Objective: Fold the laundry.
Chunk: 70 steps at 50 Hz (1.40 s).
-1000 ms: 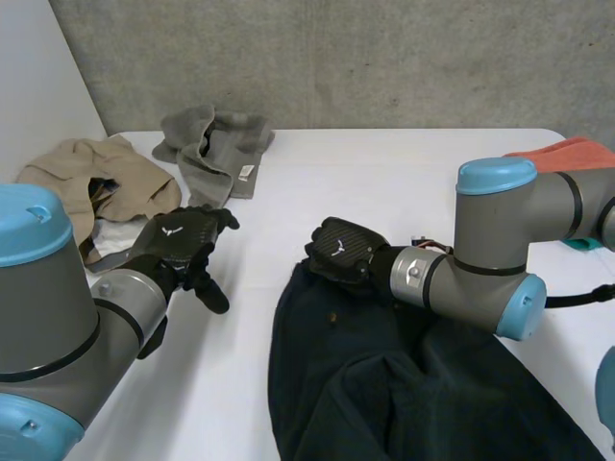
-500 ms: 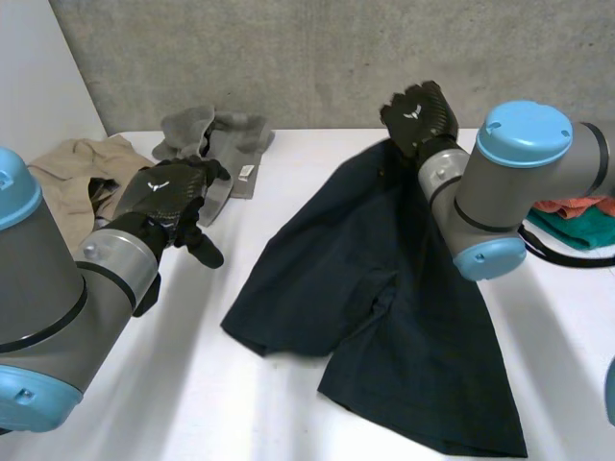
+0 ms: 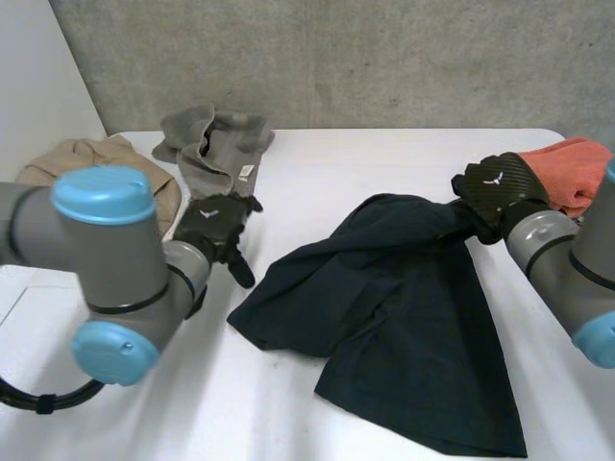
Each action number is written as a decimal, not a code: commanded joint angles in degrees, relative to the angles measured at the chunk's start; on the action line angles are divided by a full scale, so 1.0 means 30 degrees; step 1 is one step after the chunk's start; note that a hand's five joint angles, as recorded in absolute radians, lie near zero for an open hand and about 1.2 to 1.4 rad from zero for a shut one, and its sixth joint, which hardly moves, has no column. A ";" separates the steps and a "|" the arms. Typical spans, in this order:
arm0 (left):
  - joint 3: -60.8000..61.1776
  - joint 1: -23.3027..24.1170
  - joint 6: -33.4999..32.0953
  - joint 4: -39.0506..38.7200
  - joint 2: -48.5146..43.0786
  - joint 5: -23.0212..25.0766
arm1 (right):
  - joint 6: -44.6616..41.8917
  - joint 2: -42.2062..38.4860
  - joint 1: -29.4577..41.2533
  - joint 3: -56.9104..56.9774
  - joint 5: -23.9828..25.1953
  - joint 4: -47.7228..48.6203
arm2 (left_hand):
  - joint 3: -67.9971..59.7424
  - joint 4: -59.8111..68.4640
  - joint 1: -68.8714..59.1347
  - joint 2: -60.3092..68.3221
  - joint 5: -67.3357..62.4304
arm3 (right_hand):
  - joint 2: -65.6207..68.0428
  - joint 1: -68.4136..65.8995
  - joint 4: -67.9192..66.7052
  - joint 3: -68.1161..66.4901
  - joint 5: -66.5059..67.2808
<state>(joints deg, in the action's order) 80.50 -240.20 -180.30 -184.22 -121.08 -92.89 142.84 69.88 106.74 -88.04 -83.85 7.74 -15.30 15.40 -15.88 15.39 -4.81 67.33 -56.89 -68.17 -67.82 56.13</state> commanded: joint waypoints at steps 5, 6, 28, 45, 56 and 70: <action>-0.0963 0.0847 0.1153 0.0616 -0.2148 0.0172 | 0.0023 0.0730 -0.0597 -0.1149 0.0090 0.0465 | -0.1103 0.1069 -0.0909 0.1074 -0.1267 | 0.4225 -0.7702 -0.3944 -0.4062 0.4622; -0.0992 0.0934 0.1357 0.0936 -0.2177 0.0201 | 0.0023 0.0759 -0.0715 -0.1237 0.0090 0.0582 | -0.1995 0.1962 -0.1802 0.1966 -0.2159 | 0.4225 -0.7702 -0.3944 -0.4062 0.4622; -0.1022 0.1110 0.1067 0.1115 -0.1943 0.0026 | -0.3881 0.3103 -0.3760 -0.1452 0.3929 -0.7035 | -2.0060 2.0026 -1.9866 2.0031 -2.0224 | -1.9108 1.5631 1.9389 1.9272 -1.8711; 0.0296 0.1609 0.0597 0.0676 -0.0333 -0.0004 | 0.3538 0.0969 -0.2505 0.6493 0.6065 -0.8937 | -1.9779 1.9746 -1.9585 1.9750 -1.9943 | -1.9108 1.5631 1.9389 1.9272 -1.8711; 0.0444 0.1550 0.0568 0.0060 -0.0214 -0.0004 | 0.1051 -0.5653 -0.0805 1.0596 0.5131 -1.1399 | -1.9722 1.9689 -1.9528 1.9693 -1.9886 | -1.9108 1.5631 1.9389 1.9272 -1.8711; -0.3185 0.1345 -0.4669 -0.2982 -0.1971 0.0026 | 0.0488 -0.6541 0.0104 1.2619 0.1936 -0.2166 | -2.1565 2.1532 -2.1372 2.1537 -2.1730 | 0.4225 -0.7702 -0.3944 -0.4062 0.4622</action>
<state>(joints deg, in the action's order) 77.37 -235.90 -184.02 -187.49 -124.40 -92.82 142.18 47.14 106.51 -51.43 -76.95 -18.53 -66.89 67.37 -64.62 67.35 -56.09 66.84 -54.76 -66.03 -65.77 52.99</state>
